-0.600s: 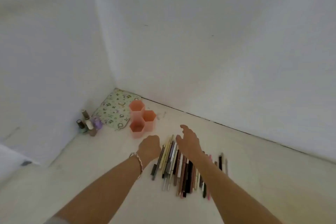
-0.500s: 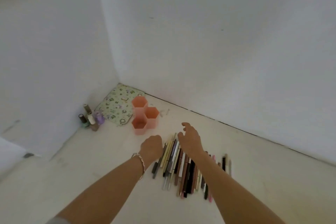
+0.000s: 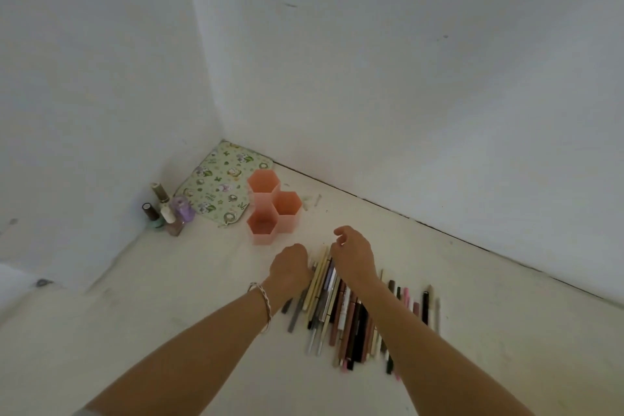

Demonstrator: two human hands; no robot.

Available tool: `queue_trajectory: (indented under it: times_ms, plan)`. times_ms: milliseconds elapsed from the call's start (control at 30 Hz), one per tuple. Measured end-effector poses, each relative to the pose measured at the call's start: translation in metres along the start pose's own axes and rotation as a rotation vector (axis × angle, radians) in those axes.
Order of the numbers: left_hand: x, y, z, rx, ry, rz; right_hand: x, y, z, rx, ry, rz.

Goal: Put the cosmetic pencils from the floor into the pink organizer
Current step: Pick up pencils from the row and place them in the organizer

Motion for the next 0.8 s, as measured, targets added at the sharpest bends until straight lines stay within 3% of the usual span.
queue_trajectory:
  times_ms: [233, 367, 600, 800]
  plan:
    - [0.031, -0.078, 0.003, 0.106, 0.150, -0.244, -0.004, 0.035, -0.009, -0.132, 0.022, -0.381]
    - [0.038, -0.104, 0.003, 0.151, 0.285, -0.307, -0.007, 0.047, -0.014, -0.088, 0.008, -0.484]
    - [0.027, -0.121, 0.000, 0.241, 0.327, -0.464, -0.016, 0.059, -0.015, -0.052, 0.072, -0.464]
    - [0.021, -0.143, -0.003, 0.365, 0.365, -0.648, -0.013, 0.060, -0.017, -0.055, 0.145, -0.296]
Point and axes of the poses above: each hand's wrist, its own z-axis towards the middle knuckle, its own y-axis out of the palm, x = y × z, the point moved 8 cm from there along z, towards the middle knuckle, and after that the axes turned 7 degrees about -z, right-handed, at the moved point
